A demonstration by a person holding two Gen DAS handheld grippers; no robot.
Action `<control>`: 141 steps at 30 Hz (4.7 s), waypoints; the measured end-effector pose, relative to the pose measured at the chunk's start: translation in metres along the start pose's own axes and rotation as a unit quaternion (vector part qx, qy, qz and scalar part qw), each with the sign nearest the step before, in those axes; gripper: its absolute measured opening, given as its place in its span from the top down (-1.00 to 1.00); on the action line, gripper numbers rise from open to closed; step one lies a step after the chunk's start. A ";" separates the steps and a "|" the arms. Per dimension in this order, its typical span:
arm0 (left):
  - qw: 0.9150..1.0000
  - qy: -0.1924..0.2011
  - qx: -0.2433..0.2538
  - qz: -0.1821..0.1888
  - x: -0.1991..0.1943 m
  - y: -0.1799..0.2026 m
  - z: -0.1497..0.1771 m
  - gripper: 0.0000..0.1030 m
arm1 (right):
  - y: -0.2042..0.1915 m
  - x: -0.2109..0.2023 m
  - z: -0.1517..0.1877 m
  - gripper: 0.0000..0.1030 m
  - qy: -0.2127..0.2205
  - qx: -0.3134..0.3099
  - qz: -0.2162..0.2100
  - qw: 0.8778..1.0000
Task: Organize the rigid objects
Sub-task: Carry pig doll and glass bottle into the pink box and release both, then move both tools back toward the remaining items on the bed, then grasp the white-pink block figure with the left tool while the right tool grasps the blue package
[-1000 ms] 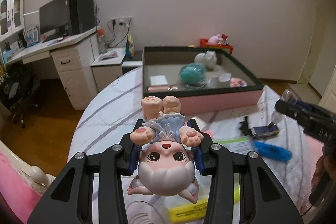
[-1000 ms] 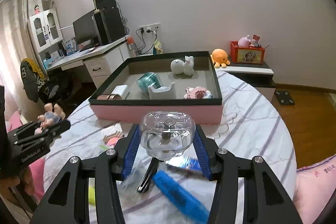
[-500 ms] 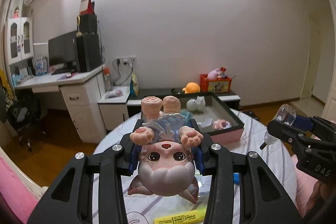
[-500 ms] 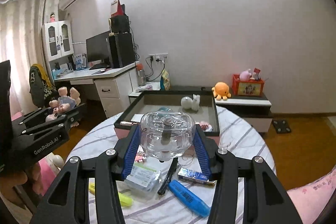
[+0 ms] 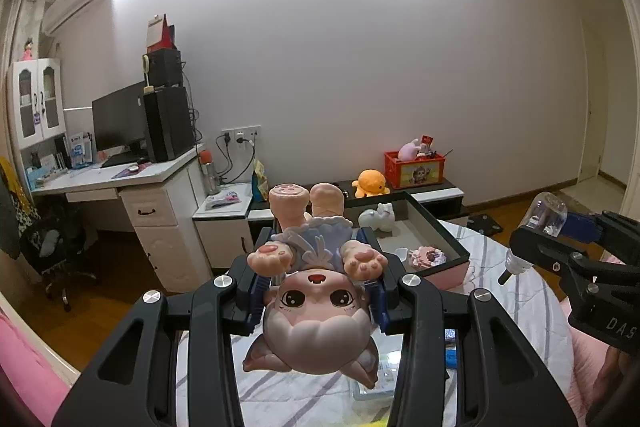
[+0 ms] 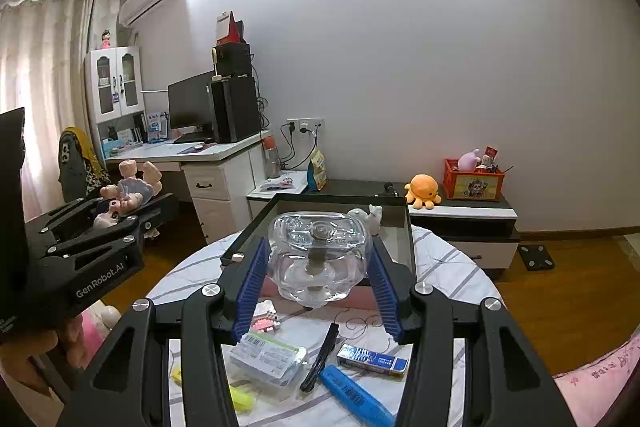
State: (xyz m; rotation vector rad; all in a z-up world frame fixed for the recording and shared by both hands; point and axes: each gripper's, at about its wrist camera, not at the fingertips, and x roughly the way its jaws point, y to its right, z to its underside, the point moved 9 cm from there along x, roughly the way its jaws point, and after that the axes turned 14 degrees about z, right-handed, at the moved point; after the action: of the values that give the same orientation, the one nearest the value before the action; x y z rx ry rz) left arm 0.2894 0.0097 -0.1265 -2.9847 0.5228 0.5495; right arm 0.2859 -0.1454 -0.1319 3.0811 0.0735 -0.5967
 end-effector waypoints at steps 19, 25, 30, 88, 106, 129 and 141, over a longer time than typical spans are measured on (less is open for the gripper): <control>0.990 -0.134 -0.005 0.030 0.178 -0.040 0.025 0.18 | 0.023 0.163 0.013 0.00 -0.103 -0.035 0.047 0.993; 0.983 -0.179 -0.011 0.034 0.219 -0.045 0.056 0.18 | 0.025 0.210 0.030 0.00 -0.144 -0.049 0.058 0.987; 0.982 -0.185 -0.007 0.026 0.231 -0.046 0.063 0.17 | 0.026 0.226 0.037 -0.01 -0.151 -0.033 0.046 0.987; 0.999 0.012 -0.025 -0.020 -0.078 0.019 0.038 -1.00 | 0.038 -0.068 0.031 -0.82 0.034 0.015 0.100 0.994; 0.990 -0.132 -0.046 0.003 -0.010 0.002 0.116 -1.00 | 0.059 -0.009 0.092 -0.82 -0.077 0.019 0.104 0.991; 0.973 -0.215 -0.080 0.036 0.095 -0.006 0.124 -1.00 | 0.093 0.062 0.119 -0.82 -0.140 0.032 0.109 0.984; 0.949 -0.290 -0.117 0.046 0.166 -0.020 0.154 -1.00 | 0.096 0.100 0.123 -0.82 -0.167 0.035 0.102 0.980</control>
State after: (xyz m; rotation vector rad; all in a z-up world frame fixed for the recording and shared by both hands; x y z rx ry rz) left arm 0.3909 -0.0053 -0.3299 -2.7872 0.5665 1.5233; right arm 0.3377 -0.2384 -0.2838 2.9478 -0.2668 -1.1090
